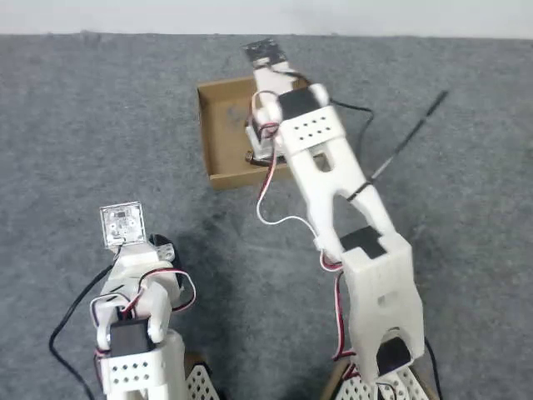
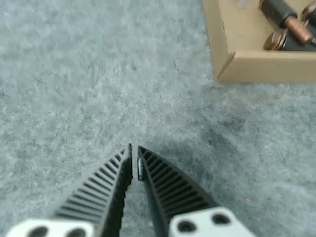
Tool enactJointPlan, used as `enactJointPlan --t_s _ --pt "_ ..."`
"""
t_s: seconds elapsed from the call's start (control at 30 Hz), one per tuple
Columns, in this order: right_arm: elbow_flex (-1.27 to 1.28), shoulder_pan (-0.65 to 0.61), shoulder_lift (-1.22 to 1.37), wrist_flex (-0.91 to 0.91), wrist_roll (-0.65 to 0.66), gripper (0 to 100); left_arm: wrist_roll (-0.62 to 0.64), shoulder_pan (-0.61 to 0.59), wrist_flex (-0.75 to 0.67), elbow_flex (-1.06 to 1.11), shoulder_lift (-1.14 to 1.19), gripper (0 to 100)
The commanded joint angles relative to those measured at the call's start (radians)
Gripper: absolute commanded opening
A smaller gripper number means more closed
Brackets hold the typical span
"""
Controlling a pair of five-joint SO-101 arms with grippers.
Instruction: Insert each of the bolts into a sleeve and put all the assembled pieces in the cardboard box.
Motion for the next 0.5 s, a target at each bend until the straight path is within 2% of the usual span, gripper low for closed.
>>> enactJointPlan --t_s 0.0,0.17,0.47 --pt "-0.06 0.012 -0.165 0.15 0.015 0.7 -0.003 0.005 -0.037 -0.012 -0.009 1" --pt "-0.028 0.028 -0.283 0.282 0.014 0.7 -0.003 0.005 -0.038 -0.012 -0.009 1" --pt "0.493 0.07 -0.657 0.259 0.014 0.7 -0.003 0.005 -0.038 -0.012 -0.009 1"
